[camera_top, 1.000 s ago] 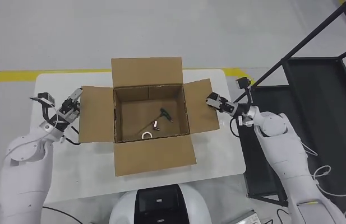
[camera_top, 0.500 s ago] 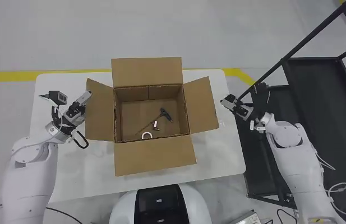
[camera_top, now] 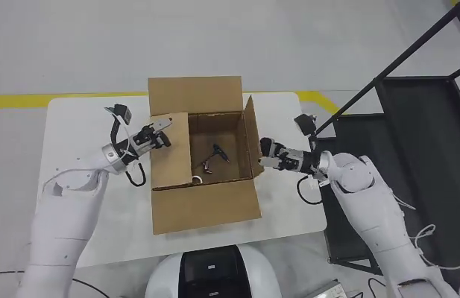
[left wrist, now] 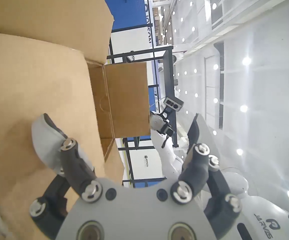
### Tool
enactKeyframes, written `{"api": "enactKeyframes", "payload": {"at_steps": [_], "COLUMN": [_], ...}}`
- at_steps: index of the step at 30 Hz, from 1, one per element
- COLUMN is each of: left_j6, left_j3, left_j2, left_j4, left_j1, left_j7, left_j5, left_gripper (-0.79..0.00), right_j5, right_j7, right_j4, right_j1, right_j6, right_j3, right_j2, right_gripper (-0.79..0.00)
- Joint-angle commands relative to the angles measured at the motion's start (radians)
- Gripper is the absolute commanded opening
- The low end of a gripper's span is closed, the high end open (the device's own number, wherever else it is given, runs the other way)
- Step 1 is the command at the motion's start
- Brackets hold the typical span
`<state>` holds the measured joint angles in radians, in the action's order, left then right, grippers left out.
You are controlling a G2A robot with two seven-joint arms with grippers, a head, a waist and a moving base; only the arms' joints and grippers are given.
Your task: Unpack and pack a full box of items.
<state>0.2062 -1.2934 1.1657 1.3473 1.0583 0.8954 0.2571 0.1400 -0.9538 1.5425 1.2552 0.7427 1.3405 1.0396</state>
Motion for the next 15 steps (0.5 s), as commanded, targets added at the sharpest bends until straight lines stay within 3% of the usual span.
{"api": "enactKeyframes", "payload": {"at_steps": [1, 15], "left_j6": [-0.002, 0.016], "left_j3": [0.024, 0.029], "left_j2": [0.004, -0.001], "left_j4": [-0.018, -0.021], "left_j1": [-0.019, -0.002], "left_j7": [-0.012, -0.039], "left_j5": [-0.016, -0.043], "left_gripper": [0.0, 0.0], "right_j5": [-0.014, -0.153], "right_j7": [-0.006, -0.003], "right_j4": [0.019, -0.084], "right_j1": [-0.02, -0.225], "right_j6": [-0.018, -0.146], "right_j3": [-0.035, -0.349], "right_j2": [0.004, 0.064], "right_gripper": [0.0, 0.0]}}
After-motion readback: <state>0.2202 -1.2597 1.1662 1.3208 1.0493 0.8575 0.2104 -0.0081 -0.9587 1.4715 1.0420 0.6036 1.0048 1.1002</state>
